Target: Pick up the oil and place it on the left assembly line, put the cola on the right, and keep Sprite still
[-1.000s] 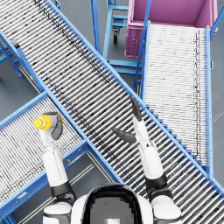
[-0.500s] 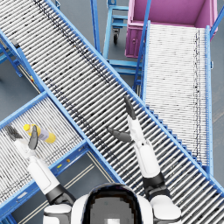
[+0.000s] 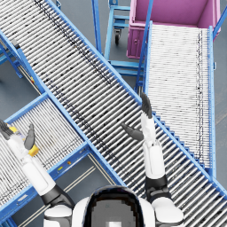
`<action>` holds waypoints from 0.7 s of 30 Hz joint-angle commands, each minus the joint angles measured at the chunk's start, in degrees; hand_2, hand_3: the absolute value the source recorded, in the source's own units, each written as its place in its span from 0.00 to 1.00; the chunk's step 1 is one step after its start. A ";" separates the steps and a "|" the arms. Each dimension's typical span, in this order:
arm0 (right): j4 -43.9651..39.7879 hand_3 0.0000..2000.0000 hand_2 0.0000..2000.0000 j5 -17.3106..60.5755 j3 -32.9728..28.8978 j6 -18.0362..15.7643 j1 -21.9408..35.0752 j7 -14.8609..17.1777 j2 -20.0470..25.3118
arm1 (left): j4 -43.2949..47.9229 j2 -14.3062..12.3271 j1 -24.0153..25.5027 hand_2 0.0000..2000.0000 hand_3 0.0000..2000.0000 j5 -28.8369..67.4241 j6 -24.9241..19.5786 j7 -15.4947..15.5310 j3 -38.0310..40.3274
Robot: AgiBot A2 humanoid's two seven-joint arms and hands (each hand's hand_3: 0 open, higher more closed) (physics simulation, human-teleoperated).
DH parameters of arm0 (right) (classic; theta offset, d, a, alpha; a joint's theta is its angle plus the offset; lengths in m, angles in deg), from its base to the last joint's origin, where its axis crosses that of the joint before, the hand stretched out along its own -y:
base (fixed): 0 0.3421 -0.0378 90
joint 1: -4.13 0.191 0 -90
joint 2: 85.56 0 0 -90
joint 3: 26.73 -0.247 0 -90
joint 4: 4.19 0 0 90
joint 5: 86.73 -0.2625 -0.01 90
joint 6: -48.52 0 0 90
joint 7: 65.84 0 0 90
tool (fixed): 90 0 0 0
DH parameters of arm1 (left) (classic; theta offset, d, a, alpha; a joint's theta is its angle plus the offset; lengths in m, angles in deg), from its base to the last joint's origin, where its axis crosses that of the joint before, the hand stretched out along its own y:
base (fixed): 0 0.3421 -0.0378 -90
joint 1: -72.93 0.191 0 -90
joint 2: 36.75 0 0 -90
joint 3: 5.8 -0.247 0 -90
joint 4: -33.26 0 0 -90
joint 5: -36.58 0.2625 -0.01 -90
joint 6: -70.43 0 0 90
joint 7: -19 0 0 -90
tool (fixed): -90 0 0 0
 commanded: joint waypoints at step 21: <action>0.59 0.00 0.00 -0.75 -17.48 -0.18 1.19 0.19 -1.31 | 4.58 4.09 -9.27 0.00 0.00 -0.70 0.18 -0.18 -29.92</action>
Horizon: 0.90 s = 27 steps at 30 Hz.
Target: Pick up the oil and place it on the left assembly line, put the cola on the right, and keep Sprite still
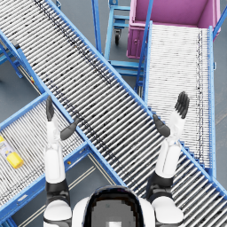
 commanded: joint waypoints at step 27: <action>1.52 0.00 0.00 -20.66 19.60 -5.46 -17.03 5.52 -19.16 | 0.32 9.01 9.50 0.00 0.00 -23.18 5.52 -5.50 -14.43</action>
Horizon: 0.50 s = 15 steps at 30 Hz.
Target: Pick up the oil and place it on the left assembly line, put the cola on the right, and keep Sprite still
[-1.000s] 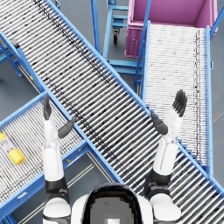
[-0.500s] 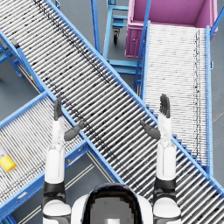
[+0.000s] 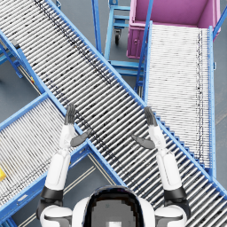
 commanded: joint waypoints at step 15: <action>0.02 0.00 0.00 -0.28 0.27 -0.07 -0.20 0.08 -0.23 | 0.01 0.11 0.11 0.00 0.00 -0.32 0.08 -0.08 -0.21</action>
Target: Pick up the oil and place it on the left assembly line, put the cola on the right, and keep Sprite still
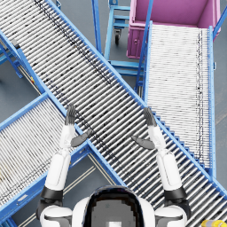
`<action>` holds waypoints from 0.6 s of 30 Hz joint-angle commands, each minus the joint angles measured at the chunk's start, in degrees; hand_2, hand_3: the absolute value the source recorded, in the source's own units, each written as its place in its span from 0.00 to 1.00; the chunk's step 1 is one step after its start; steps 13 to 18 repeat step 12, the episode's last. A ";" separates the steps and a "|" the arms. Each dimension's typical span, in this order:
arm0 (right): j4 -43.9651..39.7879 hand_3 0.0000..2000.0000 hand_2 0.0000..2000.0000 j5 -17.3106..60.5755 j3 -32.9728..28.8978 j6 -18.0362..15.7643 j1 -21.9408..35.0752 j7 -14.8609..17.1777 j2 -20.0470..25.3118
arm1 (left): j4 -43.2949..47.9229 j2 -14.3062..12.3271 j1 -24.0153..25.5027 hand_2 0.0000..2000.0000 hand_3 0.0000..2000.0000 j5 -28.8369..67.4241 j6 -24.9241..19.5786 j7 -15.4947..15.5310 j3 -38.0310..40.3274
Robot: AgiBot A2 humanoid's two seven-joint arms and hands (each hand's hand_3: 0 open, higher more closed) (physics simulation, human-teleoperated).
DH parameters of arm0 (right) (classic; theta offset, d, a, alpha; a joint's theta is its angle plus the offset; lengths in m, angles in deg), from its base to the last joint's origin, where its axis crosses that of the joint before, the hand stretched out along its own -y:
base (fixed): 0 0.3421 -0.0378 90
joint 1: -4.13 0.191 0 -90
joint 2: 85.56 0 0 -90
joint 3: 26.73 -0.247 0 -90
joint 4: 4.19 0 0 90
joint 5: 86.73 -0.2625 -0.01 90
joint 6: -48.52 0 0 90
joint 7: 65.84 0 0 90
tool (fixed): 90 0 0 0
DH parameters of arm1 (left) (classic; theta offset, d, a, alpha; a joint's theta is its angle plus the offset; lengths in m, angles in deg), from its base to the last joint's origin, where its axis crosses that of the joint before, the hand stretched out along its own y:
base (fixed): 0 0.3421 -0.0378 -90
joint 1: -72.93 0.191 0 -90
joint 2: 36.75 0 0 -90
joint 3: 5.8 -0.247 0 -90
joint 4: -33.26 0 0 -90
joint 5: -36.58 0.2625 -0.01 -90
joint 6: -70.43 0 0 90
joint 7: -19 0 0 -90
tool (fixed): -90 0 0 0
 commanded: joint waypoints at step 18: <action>0.00 0.00 0.00 0.00 0.00 0.00 0.00 0.00 0.00 | 0.00 0.00 0.00 0.00 0.00 0.00 0.00 0.00 0.00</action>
